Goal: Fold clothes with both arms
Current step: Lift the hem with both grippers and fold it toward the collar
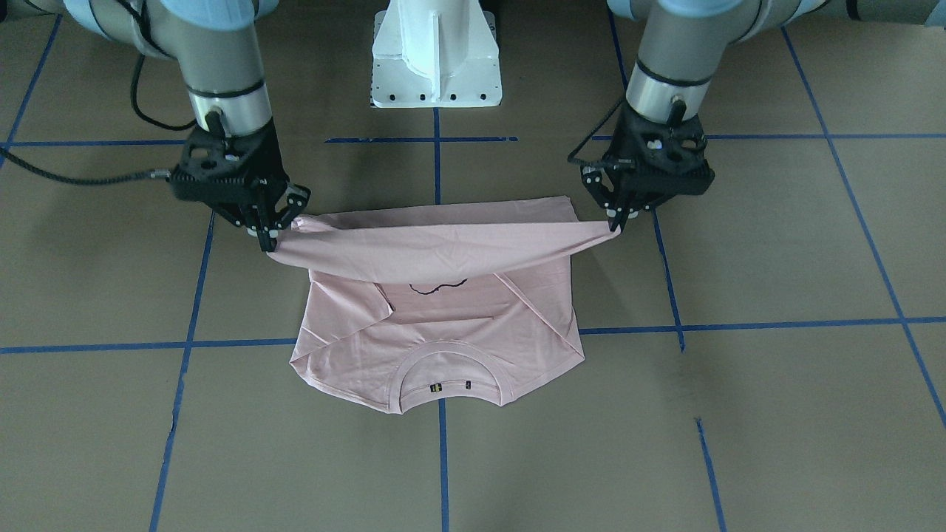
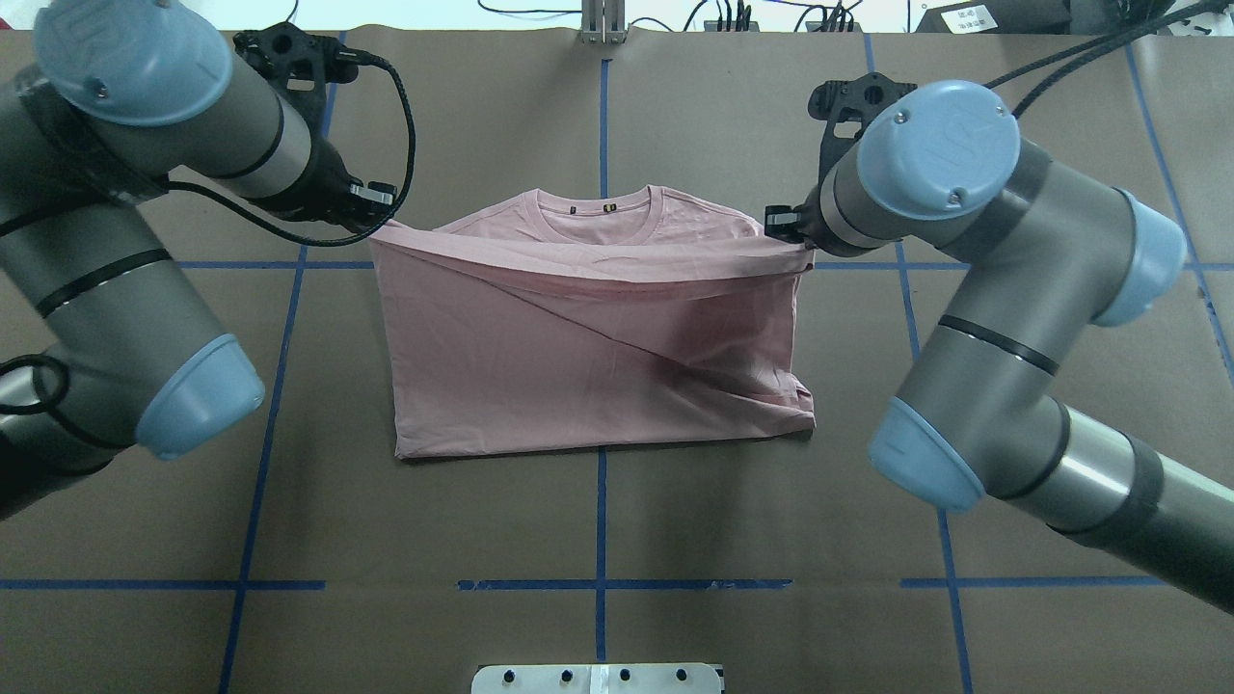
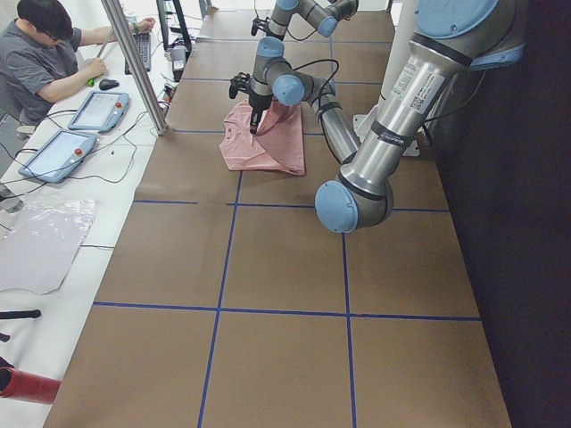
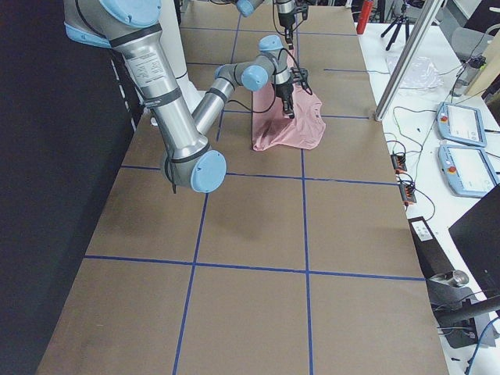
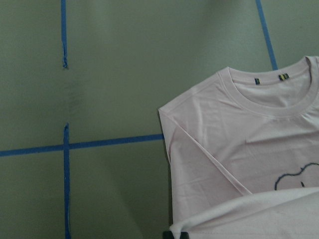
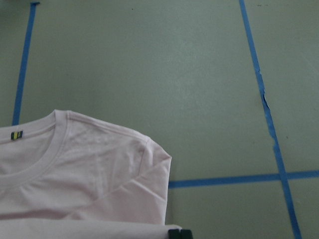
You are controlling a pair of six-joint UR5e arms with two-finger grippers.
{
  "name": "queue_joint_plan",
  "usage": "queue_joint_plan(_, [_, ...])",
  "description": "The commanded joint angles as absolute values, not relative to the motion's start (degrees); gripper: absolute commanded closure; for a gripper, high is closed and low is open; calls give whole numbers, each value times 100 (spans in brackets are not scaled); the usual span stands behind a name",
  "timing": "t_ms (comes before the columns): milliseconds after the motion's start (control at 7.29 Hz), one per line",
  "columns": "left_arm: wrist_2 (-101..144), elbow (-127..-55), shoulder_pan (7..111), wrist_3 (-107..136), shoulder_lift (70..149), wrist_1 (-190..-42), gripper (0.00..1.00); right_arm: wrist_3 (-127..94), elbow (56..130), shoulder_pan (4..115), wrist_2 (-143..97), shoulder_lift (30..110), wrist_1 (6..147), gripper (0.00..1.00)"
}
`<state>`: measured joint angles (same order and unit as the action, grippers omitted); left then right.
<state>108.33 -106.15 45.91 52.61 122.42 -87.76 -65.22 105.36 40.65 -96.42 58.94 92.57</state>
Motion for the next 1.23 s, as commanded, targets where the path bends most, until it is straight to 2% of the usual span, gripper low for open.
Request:
queue_joint_plan(0, [10775,-8964,4640,5247,12584,-10216,100,-6442,8736,4306,-9607,5311,8082,100])
queue_joint_plan(274, [10530,-7933,4641,5238,12726,-11045,100,-6442,7555,4298,-9528,4949,7281,100])
queue_joint_plan(411, [10521,-7510,4606,5186,12787,-11318,100,-6442,7385,4280,-9527,4905,7190,100])
queue_joint_plan(685, [10521,-7392,4579,5168,12779,-11531,100,-6442,7374,4210,-9527,4896,7189,100])
queue_joint_plan(823, [10529,-7418,4579,5168,12771,-11566,44,-6460,7374,4166,-9519,4913,7181,10])
queue_joint_plan(960, [10529,-7479,4579,5168,12771,-11593,0,-6443,7383,4140,-9501,4904,7172,0])
queue_joint_plan(1097, [10555,-7906,4588,5133,12631,-11558,0,-6303,7444,4209,-9588,4896,7172,0])
